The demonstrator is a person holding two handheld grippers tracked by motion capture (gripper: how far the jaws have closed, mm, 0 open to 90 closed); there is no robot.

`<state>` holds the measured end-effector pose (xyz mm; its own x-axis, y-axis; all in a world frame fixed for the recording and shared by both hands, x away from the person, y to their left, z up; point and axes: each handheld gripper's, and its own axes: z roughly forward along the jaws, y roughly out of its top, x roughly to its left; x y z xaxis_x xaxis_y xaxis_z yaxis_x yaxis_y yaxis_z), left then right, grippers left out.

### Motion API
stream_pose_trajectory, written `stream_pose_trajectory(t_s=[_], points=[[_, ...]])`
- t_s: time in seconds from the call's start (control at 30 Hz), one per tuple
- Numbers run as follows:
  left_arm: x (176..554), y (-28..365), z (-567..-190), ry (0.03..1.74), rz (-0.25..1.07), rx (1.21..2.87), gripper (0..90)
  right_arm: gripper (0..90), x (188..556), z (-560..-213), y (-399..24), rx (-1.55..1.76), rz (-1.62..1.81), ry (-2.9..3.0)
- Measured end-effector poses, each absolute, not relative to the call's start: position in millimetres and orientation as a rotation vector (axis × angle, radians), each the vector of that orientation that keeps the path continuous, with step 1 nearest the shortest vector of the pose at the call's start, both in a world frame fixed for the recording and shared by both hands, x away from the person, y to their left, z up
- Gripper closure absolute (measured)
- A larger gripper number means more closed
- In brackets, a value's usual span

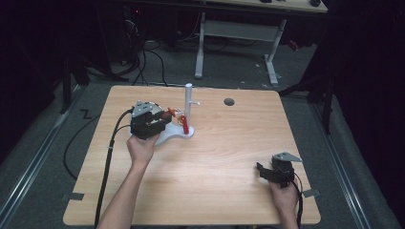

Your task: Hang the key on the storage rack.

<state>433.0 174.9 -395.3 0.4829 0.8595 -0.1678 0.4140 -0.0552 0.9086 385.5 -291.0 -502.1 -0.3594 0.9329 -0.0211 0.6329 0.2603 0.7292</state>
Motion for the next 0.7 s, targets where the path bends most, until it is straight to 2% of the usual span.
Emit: stream_pose_trajectory(t_s=[0.7], points=[[433.7,160.2,-417.4,1.125,0.506,1.699,60.6,30.8,385.5,-502.1,-291.0,1.417,0.885,2.085]])
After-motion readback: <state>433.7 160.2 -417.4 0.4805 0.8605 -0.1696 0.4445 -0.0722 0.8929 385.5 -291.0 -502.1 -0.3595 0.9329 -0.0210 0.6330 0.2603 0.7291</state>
